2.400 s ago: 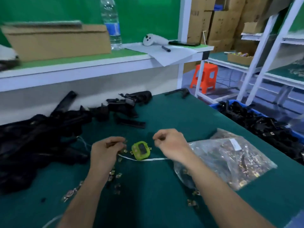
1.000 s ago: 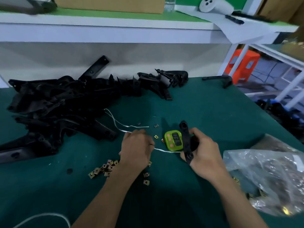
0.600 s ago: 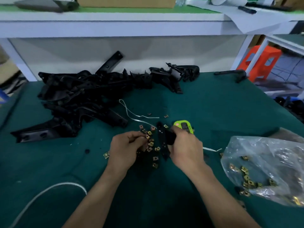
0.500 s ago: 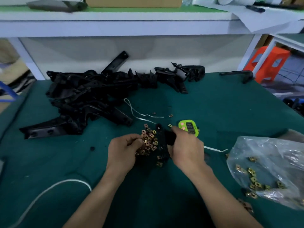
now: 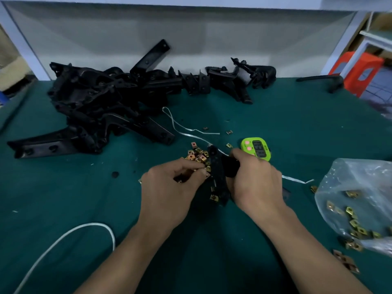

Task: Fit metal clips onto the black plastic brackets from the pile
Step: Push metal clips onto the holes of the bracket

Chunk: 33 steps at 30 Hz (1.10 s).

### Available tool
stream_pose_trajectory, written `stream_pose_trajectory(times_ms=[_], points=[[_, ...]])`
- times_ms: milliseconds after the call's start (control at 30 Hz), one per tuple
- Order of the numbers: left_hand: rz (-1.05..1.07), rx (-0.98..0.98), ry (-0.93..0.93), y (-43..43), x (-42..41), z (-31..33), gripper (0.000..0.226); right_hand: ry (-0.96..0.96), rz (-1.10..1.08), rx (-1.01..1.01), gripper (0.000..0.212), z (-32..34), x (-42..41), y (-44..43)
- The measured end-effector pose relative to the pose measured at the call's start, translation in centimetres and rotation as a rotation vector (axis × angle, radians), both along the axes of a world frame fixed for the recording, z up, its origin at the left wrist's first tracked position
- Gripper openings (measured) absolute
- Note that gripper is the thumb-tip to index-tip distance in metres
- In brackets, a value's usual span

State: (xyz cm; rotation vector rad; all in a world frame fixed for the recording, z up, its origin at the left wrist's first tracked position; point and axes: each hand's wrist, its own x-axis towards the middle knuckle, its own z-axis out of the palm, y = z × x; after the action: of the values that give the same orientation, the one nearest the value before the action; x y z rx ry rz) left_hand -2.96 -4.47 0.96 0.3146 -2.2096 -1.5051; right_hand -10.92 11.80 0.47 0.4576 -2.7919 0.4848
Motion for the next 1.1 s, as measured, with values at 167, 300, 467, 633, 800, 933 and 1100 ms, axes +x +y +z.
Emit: stream_pose_trajectory(times_ms=[167, 300, 467, 633, 800, 933, 1100], points=[[-0.101, 0.195, 0.011, 0.0, -0.1, -0.2, 0.027, -0.003, -0.027, -0.002, 0.032, 0.2, 0.0, 0.0], [-0.155, 0.353, 0.015, -0.3, -0.4, 0.0, 0.043, -0.028, -0.045, -0.036, 0.03, 0.2, 0.1, 0.3], [-0.129, 0.443, 0.013, -0.7, -0.9, -0.2, 0.029, -0.03, -0.029, -0.063, 0.025, 0.3, 0.0, 0.7], [-0.164, 0.531, 0.009, -0.7, -0.8, -0.1, 0.006, -0.044, -0.027, -0.066, 0.022, 0.2, -0.1, 0.7], [-0.208, 0.598, -0.005, -0.4, -0.4, 0.4, 0.012, -0.046, -0.006, -0.077, 0.019, 0.3, 0.0, 0.7], [-0.212, 0.602, -0.023, -0.2, -0.4, 0.4, 0.012, -0.039, 0.013, -0.066, 0.021, 0.5, 0.2, 0.8], [-0.246, 0.608, -0.038, -0.5, -0.3, 0.2, 0.027, -0.034, 0.006, -0.08, 0.017, 0.6, 0.3, 1.1]])
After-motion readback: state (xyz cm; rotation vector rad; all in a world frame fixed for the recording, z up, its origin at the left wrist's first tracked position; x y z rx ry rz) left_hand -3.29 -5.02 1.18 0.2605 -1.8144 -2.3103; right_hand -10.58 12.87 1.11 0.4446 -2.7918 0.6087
